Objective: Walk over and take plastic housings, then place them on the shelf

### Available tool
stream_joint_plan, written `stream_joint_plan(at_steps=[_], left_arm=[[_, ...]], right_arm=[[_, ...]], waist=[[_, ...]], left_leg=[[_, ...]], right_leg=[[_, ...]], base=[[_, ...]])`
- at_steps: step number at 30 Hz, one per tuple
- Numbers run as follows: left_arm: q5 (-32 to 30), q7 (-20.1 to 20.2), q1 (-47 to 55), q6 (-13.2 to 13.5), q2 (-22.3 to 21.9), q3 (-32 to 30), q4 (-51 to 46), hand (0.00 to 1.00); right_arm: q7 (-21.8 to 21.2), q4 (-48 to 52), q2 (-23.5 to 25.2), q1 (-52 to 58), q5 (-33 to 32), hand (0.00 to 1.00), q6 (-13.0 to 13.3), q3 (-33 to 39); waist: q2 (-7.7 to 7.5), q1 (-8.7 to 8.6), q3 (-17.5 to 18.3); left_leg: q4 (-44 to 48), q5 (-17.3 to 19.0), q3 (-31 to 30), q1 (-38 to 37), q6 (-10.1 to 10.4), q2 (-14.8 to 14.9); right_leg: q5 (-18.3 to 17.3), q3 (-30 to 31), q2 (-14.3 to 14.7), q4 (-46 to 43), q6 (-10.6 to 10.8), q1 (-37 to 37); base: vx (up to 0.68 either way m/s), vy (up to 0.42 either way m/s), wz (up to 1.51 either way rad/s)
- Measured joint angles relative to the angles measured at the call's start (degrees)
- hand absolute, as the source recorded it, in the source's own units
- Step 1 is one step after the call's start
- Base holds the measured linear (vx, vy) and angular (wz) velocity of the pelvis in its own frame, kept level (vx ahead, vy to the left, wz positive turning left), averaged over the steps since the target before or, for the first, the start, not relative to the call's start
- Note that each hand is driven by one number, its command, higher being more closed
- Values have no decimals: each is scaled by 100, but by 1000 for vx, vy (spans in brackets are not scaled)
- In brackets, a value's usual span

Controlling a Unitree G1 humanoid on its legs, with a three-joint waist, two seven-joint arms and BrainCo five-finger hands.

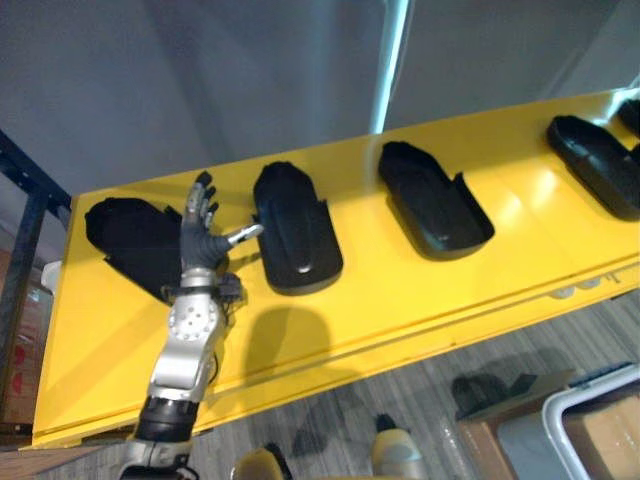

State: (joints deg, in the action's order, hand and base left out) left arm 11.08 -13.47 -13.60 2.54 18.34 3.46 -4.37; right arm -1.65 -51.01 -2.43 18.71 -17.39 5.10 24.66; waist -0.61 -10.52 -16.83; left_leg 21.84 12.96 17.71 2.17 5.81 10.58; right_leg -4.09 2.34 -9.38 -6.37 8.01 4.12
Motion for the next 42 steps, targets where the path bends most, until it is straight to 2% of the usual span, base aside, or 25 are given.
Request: stream_joint_plan(at_steps=[4,13,19,24,28,42], left_arm=[[63,126,-1,-4,1,11,0,0],[443,353,-9,-36,2,114,11,0],[482,356,-163,-193,-30,205,302,0],[482,350,-165,-458,-40,211,409,0],[482,334,-181,-563,-83,219,565,0],[477,-234,-198,-808,-188,204,861,0]], right_arm=[[-205,-90,1,-16,-39,0,-163,5],[-456,-209,9,-73,-163,0,-267,7],[-466,-231,9,-130,-212,0,-271,3],[-465,-239,9,-141,-216,0,-297,-4],[-460,-239,9,-141,-217,0,-313,-11],[-446,-222,7,-156,-229,0,-314,-27]], waist=[[-6,20,1],[-48,32,-21],[-54,36,-21],[-55,37,-22],[-56,37,-23],[-64,42,-36]], left_leg=[[68,34,3,13,-7,17],[101,39,-11,48,-7,33],[194,89,-21,96,-6,65],[250,127,6,98,-14,79],[260,137,14,98,-13,80],[259,138,19,102,-12,83]], right_leg=[[0,8,8,0,0,4],[0,5,22,-1,0,-7],[4,6,40,-1,7,-16],[9,45,42,-1,15,-19],[12,61,40,-1,20,-22],[13,59,38,6,19,-40]], base=[[3,28,-1],[-1,4,0],[1,17,-1],[8,33,-3],[2,26,-2],[3,12,0]])
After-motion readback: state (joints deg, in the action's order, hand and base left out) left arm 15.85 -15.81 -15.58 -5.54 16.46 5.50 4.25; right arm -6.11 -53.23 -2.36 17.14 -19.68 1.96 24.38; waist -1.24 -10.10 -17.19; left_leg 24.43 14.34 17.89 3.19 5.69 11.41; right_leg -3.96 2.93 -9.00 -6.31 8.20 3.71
